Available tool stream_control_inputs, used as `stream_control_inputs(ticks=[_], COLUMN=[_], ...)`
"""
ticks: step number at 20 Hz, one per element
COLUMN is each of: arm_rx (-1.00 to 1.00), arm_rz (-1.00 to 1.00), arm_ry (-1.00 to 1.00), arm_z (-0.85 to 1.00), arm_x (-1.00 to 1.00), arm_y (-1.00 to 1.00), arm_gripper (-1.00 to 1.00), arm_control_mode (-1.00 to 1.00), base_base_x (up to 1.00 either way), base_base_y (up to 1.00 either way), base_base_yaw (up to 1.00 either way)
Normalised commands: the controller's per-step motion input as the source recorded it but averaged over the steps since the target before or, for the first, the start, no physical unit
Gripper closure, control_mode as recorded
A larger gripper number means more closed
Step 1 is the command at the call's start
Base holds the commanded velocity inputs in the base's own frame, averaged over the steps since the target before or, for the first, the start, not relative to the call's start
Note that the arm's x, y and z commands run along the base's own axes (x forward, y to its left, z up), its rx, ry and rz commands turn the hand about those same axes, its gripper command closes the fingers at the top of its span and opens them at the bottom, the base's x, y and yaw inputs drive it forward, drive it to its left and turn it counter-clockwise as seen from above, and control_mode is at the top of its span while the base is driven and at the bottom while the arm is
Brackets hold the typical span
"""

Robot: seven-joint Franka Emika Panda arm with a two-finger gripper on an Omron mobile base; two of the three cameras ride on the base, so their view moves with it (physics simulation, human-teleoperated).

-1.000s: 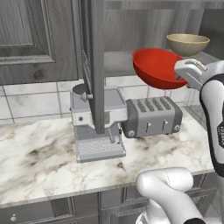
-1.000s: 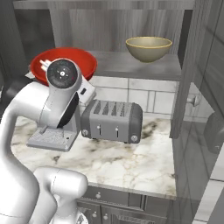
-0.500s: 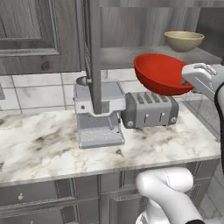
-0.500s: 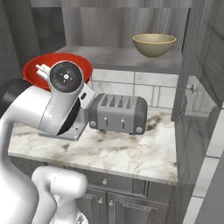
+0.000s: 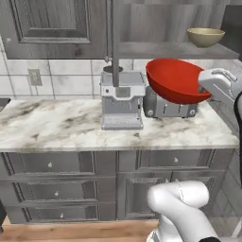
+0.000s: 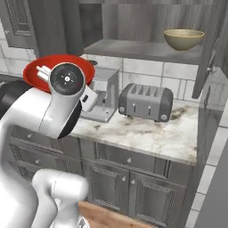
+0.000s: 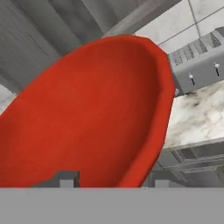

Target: Pick up the bowls from the cabinet and place each bowl in front of a stool on the dining counter.

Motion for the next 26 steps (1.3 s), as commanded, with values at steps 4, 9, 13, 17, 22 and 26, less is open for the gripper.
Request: stream_control_inputs(ticks=[4,9,13,17,22,26], arm_rx=[0.0,0.0,0.0,0.0,0.0,0.0], arm_rz=[0.0,0.0,0.0,0.0,0.0,0.0], arm_ry=[0.0,0.0,0.0,0.0,0.0,0.0], arm_z=[0.0,0.0,0.0,0.0,0.0,0.0], arm_x=[0.0,0.0,0.0,0.0,0.0,0.0], arm_y=[0.0,0.0,0.0,0.0,0.0,0.0], arm_gripper=[1.0,1.0,1.0,1.0,1.0,1.0], arm_control_mode=[1.0,1.0,1.0,1.0,1.0,1.0], base_base_x=[-0.61,-0.4,-0.09,-0.01,0.0,0.07], base_base_y=[0.44,0.54,0.49,0.46,0.53,0.45], base_base_yaw=[0.55,0.77,0.91,0.96,0.93,0.82])
